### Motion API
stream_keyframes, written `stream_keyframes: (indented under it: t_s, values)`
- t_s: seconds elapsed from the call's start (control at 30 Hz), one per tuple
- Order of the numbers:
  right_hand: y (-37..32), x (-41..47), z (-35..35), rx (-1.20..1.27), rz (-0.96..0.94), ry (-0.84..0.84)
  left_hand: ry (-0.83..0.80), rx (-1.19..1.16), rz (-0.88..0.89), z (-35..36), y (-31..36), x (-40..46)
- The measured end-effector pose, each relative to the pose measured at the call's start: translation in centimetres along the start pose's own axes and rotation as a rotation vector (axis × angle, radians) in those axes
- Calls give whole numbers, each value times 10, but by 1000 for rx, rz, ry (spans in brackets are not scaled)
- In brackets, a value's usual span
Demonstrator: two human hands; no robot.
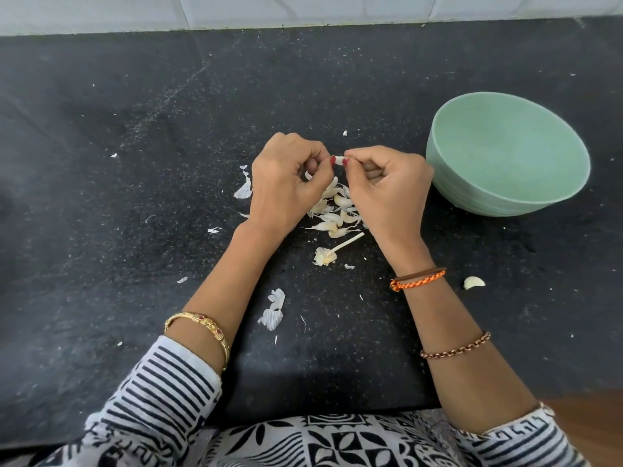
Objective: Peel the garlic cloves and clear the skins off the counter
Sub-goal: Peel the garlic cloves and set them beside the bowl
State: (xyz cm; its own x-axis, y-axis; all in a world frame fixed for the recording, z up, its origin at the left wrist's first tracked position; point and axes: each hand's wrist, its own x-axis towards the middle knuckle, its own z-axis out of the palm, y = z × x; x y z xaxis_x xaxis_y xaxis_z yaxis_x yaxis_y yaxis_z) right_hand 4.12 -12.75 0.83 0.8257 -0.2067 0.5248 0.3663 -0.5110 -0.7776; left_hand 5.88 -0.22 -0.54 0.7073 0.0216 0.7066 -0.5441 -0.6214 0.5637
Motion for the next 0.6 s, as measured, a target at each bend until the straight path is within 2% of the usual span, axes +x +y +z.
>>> stream_keyframes:
  t_s: [0.23,0.37,0.43,0.6]
  values:
    - [-3,0,-1,111,178,-55,52,90,272,0,-2,3]
    - [-4,4,-5,206,310,-58,17,129,456,2,1,3]
    - [-7,5,-7,295,384,-58,1,131,441,0,1,4]
    - [-20,4,-5,606,650,-56,-104,64,216,-5,1,2]
